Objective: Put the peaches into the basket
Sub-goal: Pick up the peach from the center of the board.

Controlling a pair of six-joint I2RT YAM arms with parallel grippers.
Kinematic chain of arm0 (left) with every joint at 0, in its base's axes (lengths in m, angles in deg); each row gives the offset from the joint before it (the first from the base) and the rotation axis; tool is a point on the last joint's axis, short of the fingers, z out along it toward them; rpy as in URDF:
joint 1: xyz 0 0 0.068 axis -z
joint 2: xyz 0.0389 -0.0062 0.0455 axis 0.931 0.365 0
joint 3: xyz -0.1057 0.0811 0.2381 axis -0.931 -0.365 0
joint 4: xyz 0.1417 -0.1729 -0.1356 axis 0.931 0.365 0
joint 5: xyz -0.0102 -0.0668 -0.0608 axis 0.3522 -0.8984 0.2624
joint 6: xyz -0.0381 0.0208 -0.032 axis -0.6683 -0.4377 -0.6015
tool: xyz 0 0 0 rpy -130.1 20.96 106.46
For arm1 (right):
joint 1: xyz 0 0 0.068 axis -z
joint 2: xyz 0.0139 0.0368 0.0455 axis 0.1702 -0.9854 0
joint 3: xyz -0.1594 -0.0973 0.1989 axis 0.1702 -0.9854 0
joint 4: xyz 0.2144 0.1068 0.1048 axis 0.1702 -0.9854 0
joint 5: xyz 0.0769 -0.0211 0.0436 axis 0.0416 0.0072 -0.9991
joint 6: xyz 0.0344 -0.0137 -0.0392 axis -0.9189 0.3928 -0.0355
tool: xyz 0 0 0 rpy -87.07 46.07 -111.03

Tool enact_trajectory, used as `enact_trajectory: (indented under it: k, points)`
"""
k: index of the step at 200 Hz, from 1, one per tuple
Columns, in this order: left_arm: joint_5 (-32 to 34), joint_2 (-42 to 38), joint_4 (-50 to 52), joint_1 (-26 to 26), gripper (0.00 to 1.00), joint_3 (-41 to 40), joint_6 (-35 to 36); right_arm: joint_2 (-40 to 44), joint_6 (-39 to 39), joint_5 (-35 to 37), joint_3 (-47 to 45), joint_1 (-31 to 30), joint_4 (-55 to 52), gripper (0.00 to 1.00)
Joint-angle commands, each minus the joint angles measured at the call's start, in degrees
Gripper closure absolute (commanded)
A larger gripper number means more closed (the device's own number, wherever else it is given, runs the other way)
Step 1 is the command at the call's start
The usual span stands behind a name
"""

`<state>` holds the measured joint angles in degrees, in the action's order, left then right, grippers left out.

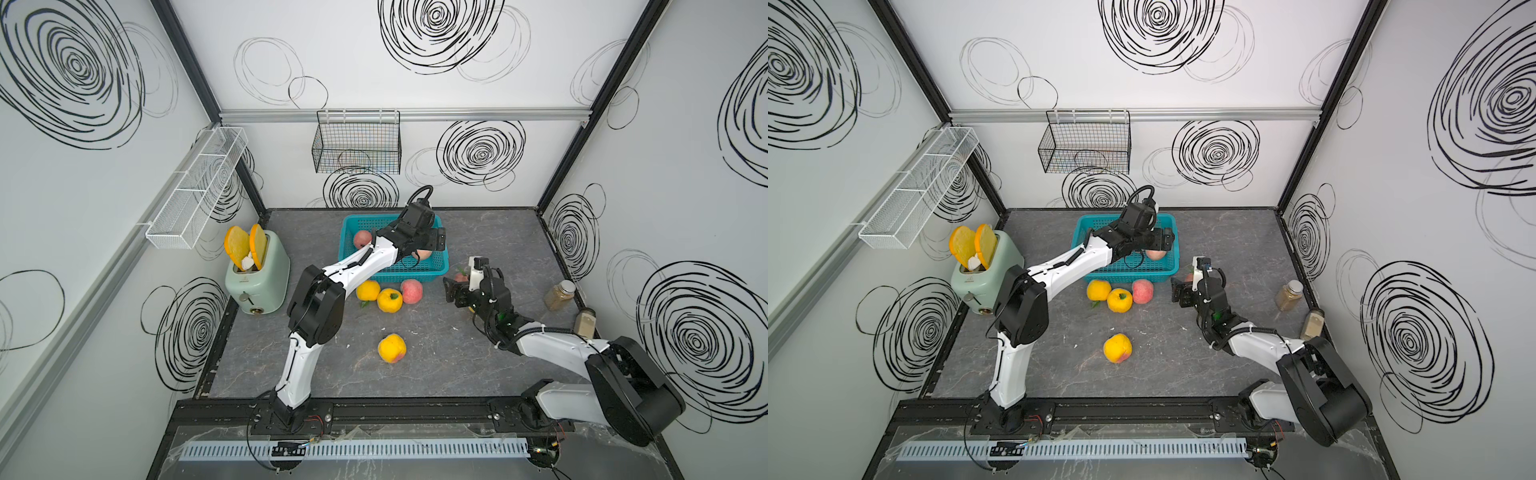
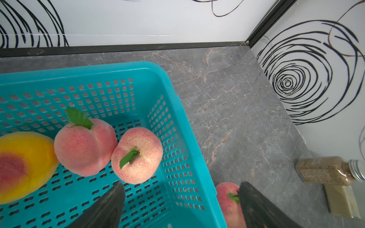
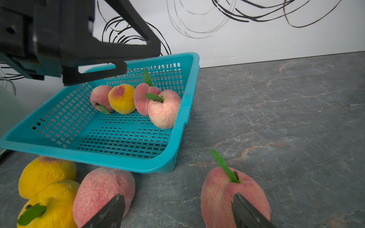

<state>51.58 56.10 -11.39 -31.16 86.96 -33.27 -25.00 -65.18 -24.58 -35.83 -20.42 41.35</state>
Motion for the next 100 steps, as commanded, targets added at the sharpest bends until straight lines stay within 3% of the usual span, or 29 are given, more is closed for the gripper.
enact_trajectory:
  k: [1,100]
  points:
    - [0.79,-2.97,-3.05,0.19,0.06,-1.33,0.8,0.5,-0.44,0.21,0.13,-0.32,0.03,0.11]
    - [0.75,-9.52,-5.99,0.63,0.07,-8.75,0.36,0.17,-0.25,0.4,0.24,-0.47,0.19,0.11]
